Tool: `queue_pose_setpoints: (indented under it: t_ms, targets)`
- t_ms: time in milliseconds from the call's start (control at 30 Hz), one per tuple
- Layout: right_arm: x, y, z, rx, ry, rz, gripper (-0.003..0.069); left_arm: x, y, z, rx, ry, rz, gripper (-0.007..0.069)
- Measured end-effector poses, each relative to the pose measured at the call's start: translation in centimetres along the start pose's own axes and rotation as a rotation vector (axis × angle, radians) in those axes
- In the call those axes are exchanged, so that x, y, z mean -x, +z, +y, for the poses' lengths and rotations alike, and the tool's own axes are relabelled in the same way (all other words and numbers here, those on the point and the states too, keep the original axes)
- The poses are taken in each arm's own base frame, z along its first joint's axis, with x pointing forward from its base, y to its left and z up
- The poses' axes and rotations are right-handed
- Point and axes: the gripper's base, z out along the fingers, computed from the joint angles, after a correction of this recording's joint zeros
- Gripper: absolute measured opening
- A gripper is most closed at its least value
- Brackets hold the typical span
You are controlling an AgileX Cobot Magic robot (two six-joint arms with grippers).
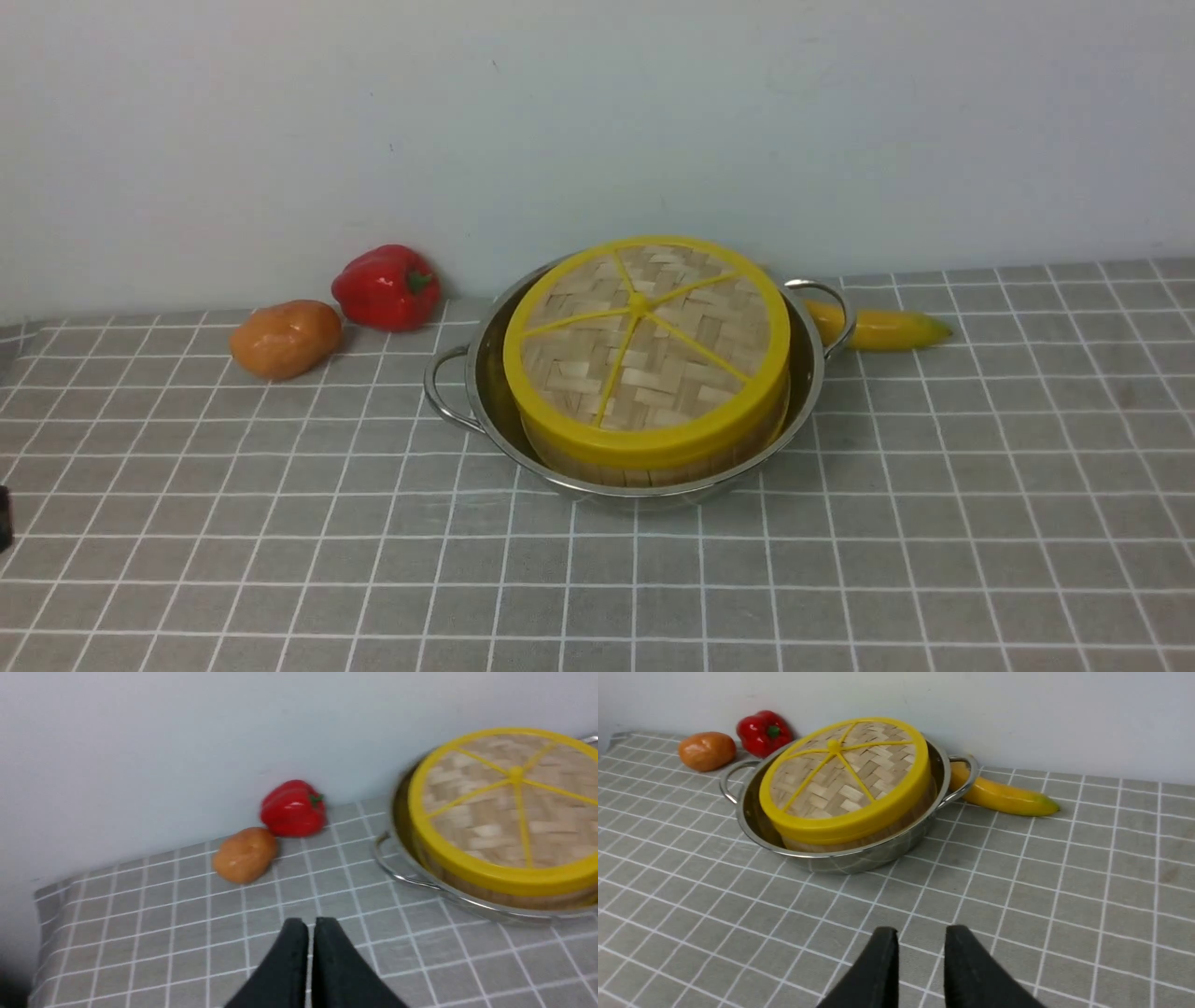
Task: Place the steamer in the pot on the grey tablecloth, and put the lid on the steamer.
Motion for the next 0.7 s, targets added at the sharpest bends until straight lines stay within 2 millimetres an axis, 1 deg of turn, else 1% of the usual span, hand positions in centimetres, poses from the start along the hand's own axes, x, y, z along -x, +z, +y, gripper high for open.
queue_pose_setpoints:
  t_ms: [133,167,200,267,333,367,400,467,500,567,600,700]
  targets:
    - [0.0,0.0,0.2,0.023,0.021,0.002,0.0188,-3.7,0.0,0.6,0.115,-0.051,-0.051,0.0022]
    - [0.0,0.0,0.2,0.024,0.023,0.002,0.0191,-5.2,0.5,0.5,0.128,-0.059,-0.04,0.0022]
    - [0.0,0.0,0.2,0.025,0.024,0.002,0.0196,-7.4,0.7,0.2,0.146,-0.077,-0.066,0.0022]
    - [0.0,0.0,0.2,0.025,0.025,0.002,0.0204,-10.8,1.3,-0.4,0.152,-0.088,-0.084,0.0023]
    - [0.0,0.0,0.2,0.025,0.025,0.002,0.0206,-12.2,1.6,-0.7,0.149,-0.088,-0.096,0.003]
    - [0.0,0.0,0.2,0.025,0.025,0.002,0.0211,-14.0,2.0,-1.1,0.141,-0.091,-0.119,0.0033]
    - [0.0,0.0,0.2,0.025,0.025,0.002,0.0216,-15.2,2.3,-1.4,0.135,-0.095,-0.143,0.0034]
    - [0.0,0.0,0.2,0.025,0.025,0.002,0.0223,-16.7,2.8,-1.9,0.126,-0.102,-0.195,0.0043]
    - [0.0,0.0,0.2,0.025,0.025,0.002,0.0227,-17.1,2.9,-2.0,0.125,-0.102,-0.212,0.0043]
    - [0.0,0.0,0.2,0.026,0.025,0.002,0.0232,-17.3,2.9,-2.0,0.123,-0.103,-0.251,0.0043]
    - [0.0,0.0,0.2,0.026,0.025,0.002,0.0236,-17.1,2.9,-2.1,0.122,-0.103,-0.285,0.0043]
    - [0.0,0.0,0.2,0.026,0.025,0.002,0.0239,-16.8,2.8,-2.1,0.122,-0.101,-0.316,0.0052]
